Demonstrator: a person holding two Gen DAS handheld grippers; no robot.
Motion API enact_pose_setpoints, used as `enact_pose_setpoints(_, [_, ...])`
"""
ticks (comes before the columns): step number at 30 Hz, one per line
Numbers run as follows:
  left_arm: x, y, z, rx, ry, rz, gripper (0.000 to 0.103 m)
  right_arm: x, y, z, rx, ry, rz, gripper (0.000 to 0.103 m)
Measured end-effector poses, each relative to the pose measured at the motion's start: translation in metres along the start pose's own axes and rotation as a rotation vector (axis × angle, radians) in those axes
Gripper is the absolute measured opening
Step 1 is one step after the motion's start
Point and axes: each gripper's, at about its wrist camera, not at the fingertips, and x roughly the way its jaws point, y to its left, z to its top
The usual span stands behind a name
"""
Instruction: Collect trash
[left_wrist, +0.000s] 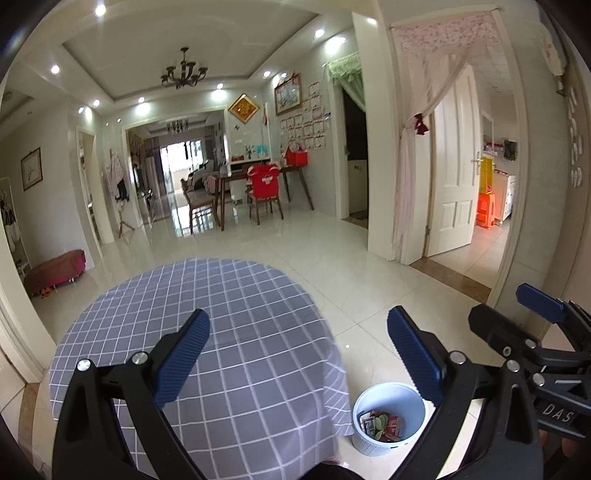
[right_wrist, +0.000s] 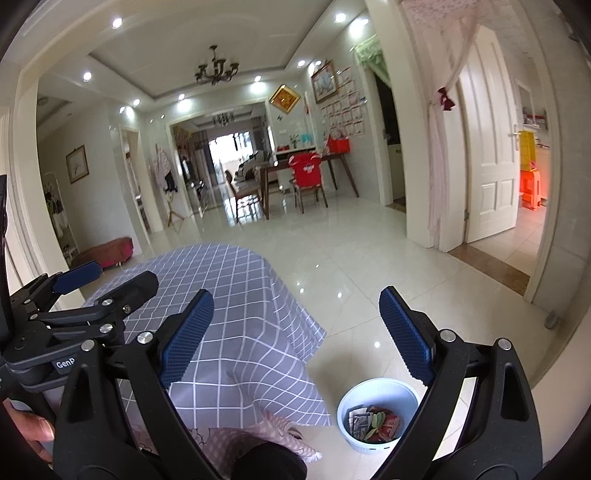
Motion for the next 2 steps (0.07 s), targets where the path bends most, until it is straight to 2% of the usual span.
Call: enact_pose_setpoints(2, [0.0117,0.0188,-0.0036,-0.018,0.022,0.008,0.095,0.0191,0.0135,0.0015,-0.013,0.028,0.016,0.090])
